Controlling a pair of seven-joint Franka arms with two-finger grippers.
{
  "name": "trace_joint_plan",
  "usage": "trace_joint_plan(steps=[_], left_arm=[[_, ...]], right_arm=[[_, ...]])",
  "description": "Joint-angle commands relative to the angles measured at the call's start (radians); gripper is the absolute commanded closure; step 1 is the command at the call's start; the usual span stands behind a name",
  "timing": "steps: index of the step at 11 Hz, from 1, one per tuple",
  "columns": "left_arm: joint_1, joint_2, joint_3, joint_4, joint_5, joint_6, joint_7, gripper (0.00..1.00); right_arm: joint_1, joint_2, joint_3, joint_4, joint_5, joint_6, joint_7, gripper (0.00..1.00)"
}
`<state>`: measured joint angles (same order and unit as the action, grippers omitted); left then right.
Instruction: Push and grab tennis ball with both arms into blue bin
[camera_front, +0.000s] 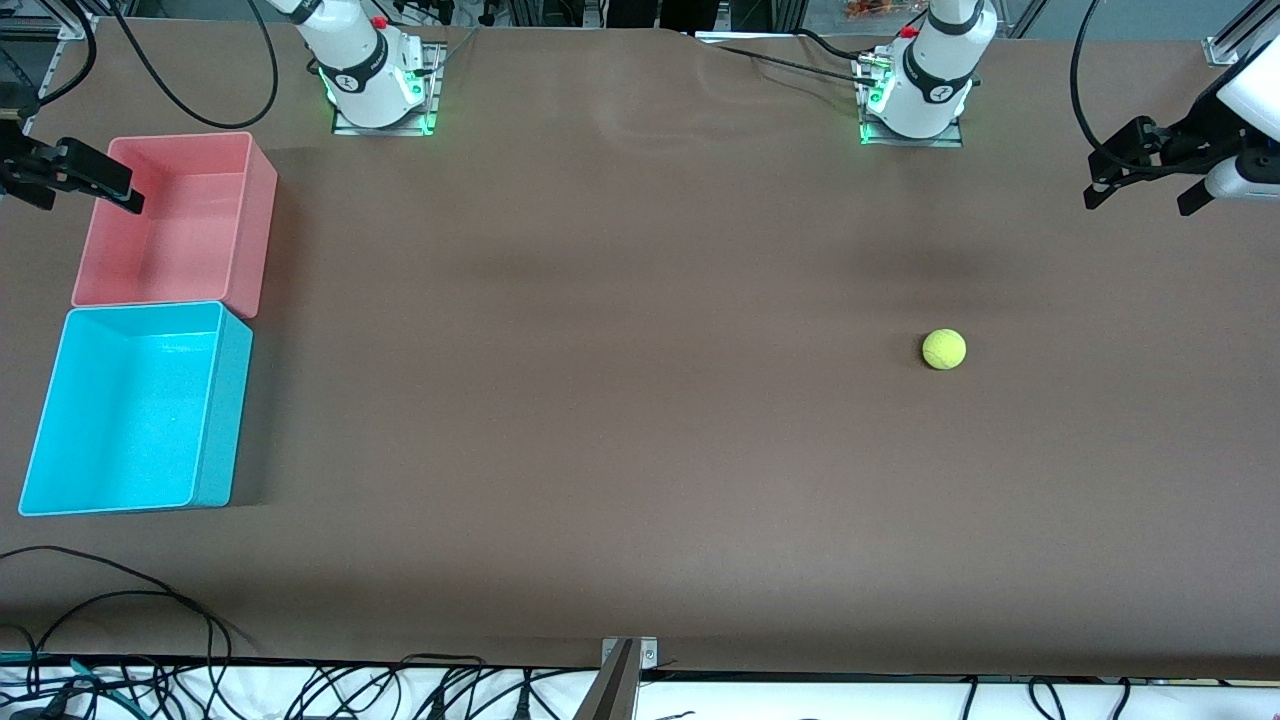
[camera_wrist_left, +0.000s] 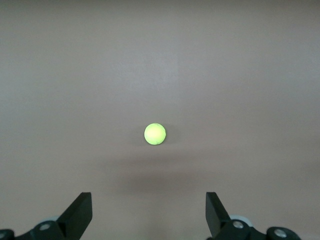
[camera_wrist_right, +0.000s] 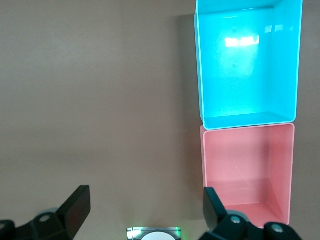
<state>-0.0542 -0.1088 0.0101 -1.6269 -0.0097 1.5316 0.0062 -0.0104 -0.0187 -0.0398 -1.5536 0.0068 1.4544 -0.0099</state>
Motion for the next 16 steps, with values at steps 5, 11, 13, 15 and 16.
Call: trace_joint_plan(steps=[5, 11, 13, 15, 16], left_arm=[[0.000, 0.018, 0.002, 0.038, -0.015, -0.022, -0.006, 0.00], [0.002, 0.032, 0.001, 0.038, -0.003, -0.021, -0.006, 0.00], [0.010, 0.035, 0.002, 0.038, -0.003, -0.021, -0.005, 0.00], [0.011, 0.038, 0.005, 0.035, -0.003, -0.022, 0.000, 0.00], [0.013, 0.050, 0.005, 0.035, -0.003, -0.022, 0.001, 0.00]], right_arm=[[-0.003, 0.003, 0.001, 0.024, -0.001, -0.028, -0.005, 0.00], [-0.003, 0.003, 0.001, 0.024, -0.004, -0.040, -0.005, 0.00], [-0.003, 0.003, 0.001, 0.024, -0.004, -0.039, -0.005, 0.00], [-0.003, 0.003, 0.001, 0.024, -0.004, -0.039, -0.005, 0.00], [-0.003, 0.003, 0.003, 0.024, -0.002, -0.038, -0.005, 0.00]])
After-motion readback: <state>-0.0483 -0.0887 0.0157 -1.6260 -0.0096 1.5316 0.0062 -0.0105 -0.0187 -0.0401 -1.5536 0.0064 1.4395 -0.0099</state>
